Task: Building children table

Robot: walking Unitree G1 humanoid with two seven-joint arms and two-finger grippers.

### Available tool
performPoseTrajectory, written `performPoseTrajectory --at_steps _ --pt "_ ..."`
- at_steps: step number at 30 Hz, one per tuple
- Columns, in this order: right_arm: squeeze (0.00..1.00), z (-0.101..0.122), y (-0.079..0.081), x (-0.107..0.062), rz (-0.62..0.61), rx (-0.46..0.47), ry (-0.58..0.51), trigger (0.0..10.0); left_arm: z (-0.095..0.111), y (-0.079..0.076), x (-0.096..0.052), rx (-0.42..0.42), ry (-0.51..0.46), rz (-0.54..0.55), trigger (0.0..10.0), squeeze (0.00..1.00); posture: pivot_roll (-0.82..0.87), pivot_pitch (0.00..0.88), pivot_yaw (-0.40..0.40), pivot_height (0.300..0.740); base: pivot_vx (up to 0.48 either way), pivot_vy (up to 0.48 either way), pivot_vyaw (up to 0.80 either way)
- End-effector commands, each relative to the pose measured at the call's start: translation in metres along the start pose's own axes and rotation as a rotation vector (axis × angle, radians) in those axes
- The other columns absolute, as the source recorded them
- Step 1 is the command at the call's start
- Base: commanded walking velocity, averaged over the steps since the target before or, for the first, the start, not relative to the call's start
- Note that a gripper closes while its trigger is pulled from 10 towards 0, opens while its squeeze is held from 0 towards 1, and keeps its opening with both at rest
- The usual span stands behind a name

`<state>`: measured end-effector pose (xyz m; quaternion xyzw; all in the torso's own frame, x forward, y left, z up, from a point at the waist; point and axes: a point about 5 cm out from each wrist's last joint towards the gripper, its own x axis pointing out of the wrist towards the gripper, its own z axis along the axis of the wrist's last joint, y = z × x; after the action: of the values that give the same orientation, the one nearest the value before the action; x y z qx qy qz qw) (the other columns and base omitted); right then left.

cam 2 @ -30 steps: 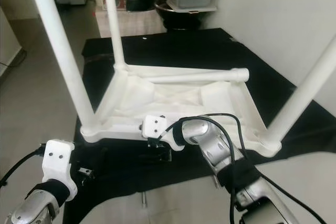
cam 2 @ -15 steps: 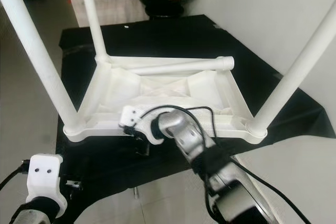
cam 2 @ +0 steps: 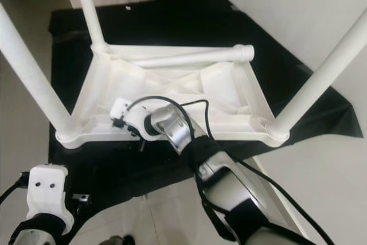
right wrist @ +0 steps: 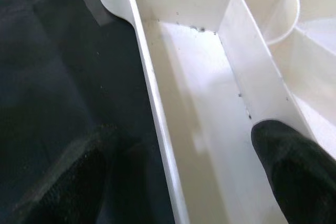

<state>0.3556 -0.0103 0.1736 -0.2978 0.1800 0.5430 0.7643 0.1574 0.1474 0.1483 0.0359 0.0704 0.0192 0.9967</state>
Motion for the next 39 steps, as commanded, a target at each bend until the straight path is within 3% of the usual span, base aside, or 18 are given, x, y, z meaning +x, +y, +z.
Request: performPoseTrajectory --at_steps 1,3,4,8,9,17,23,25,29,31,32,34,35,39 --pt "0.0 -0.004 -0.004 0.001 -0.045 0.02 0.044 9.1 0.001 0.0 -0.004 -0.004 0.009 0.012 10.0 0.0 0.11 0.226 -0.066 0.74 0.0 0.0 0.0" --pt "0.0 -0.004 -0.004 0.001 -0.045 0.02 0.044 9.1 0.001 0.0 -0.004 -0.004 0.009 0.012 10.0 0.0 0.11 0.226 -0.066 0.74 0.0 0.0 0.0" --pt "0.0 -0.002 -0.006 0.002 -0.067 0.035 0.046 0.0 0.001 0.0 -0.004 -0.005 0.01 0.013 10.0 0.0 0.11 0.229 -0.066 0.74 0.0 0.0 0.0" --pt "0.0 0.008 -0.015 0.003 -0.159 0.088 0.006 0.0 0.001 0.0 -0.004 -0.008 0.01 0.013 10.0 0.0 0.11 0.232 -0.069 0.74 0.0 0.0 0.0" --pt "0.0 0.019 -0.023 0.002 -0.249 0.137 -0.053 0.0 0.002 0.0 -0.003 -0.008 0.009 0.014 10.0 0.0 0.11 0.231 -0.069 0.74 0.0 0.0 0.0" --pt "0.0 0.044 -0.031 0.001 -0.379 0.189 -0.164 0.0 0.003 0.0 -0.002 -0.006 0.007 0.019 10.0 0.0 0.11 0.231 -0.071 0.74 0.0 0.0 0.0" --pt "0.0 0.078 -0.036 -0.001 -0.519 0.292 -0.309 0.0 0.003 0.0 -0.002 -0.005 0.006 0.023 10.0 0.0 0.12 0.231 -0.075 0.74 0.0 0.0 0.0" --pt "0.0 0.1 -0.036 -0.003 -0.564 0.35 -0.412 0.0 0.003 -0.001 -0.002 -0.004 0.005 0.024 10.0 0.0 0.12 0.229 -0.075 0.74 0.0 0.0 0.0" --pt "0.0 0.111 -0.033 -0.002 -0.572 0.354 -0.462 0.0 0.003 -0.001 -0.002 -0.004 0.005 0.025 10.0 0.0 0.12 0.229 -0.075 0.74 0.0 0.0 0.0" --pt "0.0 0.123 -0.028 -0.001 -0.565 0.311 -0.509 0.0 0.003 -0.001 -0.001 -0.005 0.006 0.024 10.0 0.0 0.12 0.227 -0.076 0.74 0.0 0.0 0.0" --pt "0.0 0.132 -0.024 -0.002 -0.541 0.242 -0.555 10.0 0.004 -0.002 -0.001 -0.005 0.004 0.025 10.0 0.0 0.12 0.226 -0.079 0.74 0.0 0.0 0.0" --pt "0.0 0.137 -0.017 -0.003 -0.381 0.262 -0.656 10.0 0.004 -0.002 0.0 -0.006 0.002 0.028 10.0 0.0 0.12 0.225 -0.083 0.74 0.0 0.0 0.0" --pt "0.97 0.134 -0.017 -0.004 -0.338 0.221 -0.656 10.0 0.004 -0.002 0.001 -0.009 0.003 0.027 10.0 0.0 0.12 0.226 -0.084 0.74 0.0 0.0 0.0" --pt "0.97 0.127 -0.019 -0.005 -0.321 0.161 -0.626 10.0 0.004 -0.003 0.001 -0.014 0.006 0.024 10.0 0.0 0.12 0.227 -0.084 0.74 0.0 0.0 0.0"
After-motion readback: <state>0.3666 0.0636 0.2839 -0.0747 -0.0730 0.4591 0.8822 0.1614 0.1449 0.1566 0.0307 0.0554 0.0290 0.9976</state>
